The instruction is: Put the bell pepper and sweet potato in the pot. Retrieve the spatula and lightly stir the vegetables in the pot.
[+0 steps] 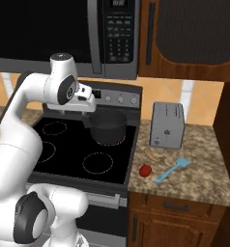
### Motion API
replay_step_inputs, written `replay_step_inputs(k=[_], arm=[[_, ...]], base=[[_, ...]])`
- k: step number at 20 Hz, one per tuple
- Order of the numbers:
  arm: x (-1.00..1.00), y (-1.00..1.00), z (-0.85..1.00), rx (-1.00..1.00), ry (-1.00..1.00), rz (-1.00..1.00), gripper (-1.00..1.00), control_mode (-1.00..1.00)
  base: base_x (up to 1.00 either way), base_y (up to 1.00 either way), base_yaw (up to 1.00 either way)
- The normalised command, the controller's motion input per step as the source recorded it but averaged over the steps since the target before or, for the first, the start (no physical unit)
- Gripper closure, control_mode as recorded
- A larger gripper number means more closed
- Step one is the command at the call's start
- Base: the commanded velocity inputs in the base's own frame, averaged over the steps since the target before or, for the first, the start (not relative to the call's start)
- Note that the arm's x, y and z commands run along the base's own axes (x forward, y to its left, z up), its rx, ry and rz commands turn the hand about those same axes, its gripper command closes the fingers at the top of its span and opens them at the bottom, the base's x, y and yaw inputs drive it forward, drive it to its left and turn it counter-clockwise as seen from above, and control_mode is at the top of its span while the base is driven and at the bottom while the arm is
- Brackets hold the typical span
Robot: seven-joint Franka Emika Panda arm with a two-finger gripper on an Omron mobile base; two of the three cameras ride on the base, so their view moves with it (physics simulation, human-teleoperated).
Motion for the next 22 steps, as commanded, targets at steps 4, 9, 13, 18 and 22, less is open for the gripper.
replay_step_inputs(k=[4, 9, 13, 18, 22], arm=[[0.00, 0.00, 0.00, 0.00, 0.00, 0.00, -1.00, 1.00], [0.00, 0.00, 0.00, 0.00, 0.00, 0.00, -1.00, 1.00], [0.00, 0.00, 0.00, 0.00, 0.00, 0.00, -1.00, 1.00], [0.05, 0.01, -0.06, 0.00, 0.01, 0.00, -1.00, -1.00], [0.31, 0.12, -0.24, 0.00, 0.00, -0.05, -1.00, -1.00]], base=[[0.00, -0.50, 0.00], [0.00, -0.54, 0.00], [0.00, -0.44, -0.03], [0.00, -0.04, -0.01], [0.00, 0.00, 0.00]])
